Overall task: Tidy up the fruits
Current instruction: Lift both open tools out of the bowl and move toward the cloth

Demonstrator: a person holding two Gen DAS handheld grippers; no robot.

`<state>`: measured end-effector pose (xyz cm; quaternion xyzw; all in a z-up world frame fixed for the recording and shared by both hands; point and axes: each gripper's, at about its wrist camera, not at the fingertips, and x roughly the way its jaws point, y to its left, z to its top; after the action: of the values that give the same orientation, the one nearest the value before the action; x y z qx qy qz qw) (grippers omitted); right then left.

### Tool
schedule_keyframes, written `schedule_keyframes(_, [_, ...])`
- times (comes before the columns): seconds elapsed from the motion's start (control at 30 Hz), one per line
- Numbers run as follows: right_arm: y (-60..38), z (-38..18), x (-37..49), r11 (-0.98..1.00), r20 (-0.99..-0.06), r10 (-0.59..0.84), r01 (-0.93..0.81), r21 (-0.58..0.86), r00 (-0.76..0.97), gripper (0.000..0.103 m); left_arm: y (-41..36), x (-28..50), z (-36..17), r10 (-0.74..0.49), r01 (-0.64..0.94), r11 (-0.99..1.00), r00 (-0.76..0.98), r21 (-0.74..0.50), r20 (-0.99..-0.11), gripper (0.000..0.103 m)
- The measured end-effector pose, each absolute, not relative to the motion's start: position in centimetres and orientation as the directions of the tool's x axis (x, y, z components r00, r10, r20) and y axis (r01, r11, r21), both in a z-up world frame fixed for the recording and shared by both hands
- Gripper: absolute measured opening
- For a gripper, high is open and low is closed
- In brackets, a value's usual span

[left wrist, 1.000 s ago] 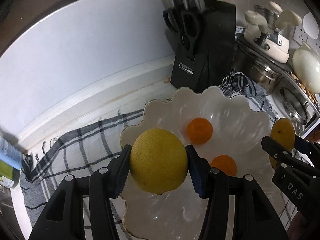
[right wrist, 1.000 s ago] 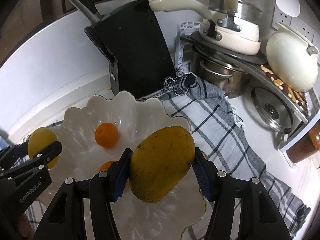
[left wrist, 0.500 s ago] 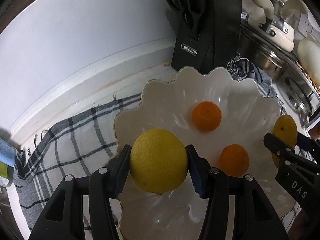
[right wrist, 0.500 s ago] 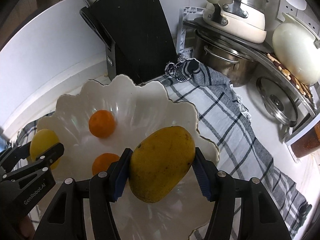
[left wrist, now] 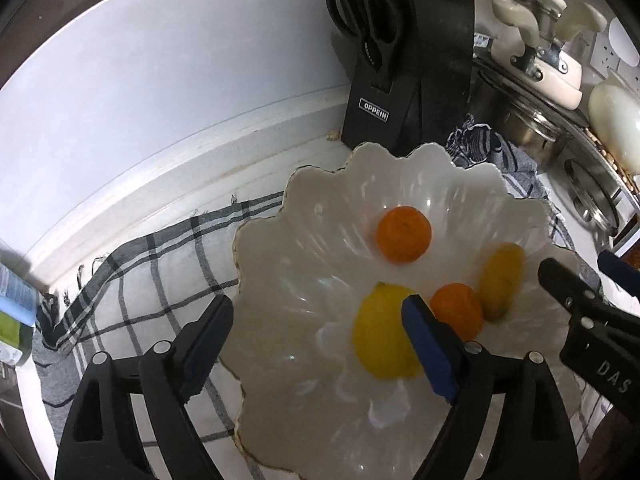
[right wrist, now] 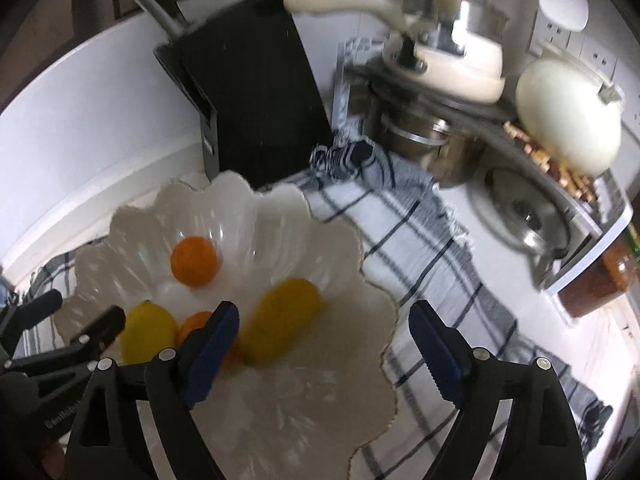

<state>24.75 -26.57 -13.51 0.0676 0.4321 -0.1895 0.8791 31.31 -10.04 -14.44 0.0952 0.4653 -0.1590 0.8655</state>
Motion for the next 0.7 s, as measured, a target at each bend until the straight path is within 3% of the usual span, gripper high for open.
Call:
schedule_keyframes(0.33, [-26.0,-10.8,21.8,0.919,-0.751,-0.277,0.393,-0.024,0.6,0.088,-8.9,28.1,-11.1,-0.176,0.341,0.939,0.587,0.044,-0.79,0.099])
schedule_keyframes(0.7, [-24.3,-8.6,17.2,0.927,-0.723,-0.266,0.375,-0.011,0.638,0.088,-6.9,23.6,-8.5,-0.156,0.312,0.948,0.63,0.064,-0.761,0.099])
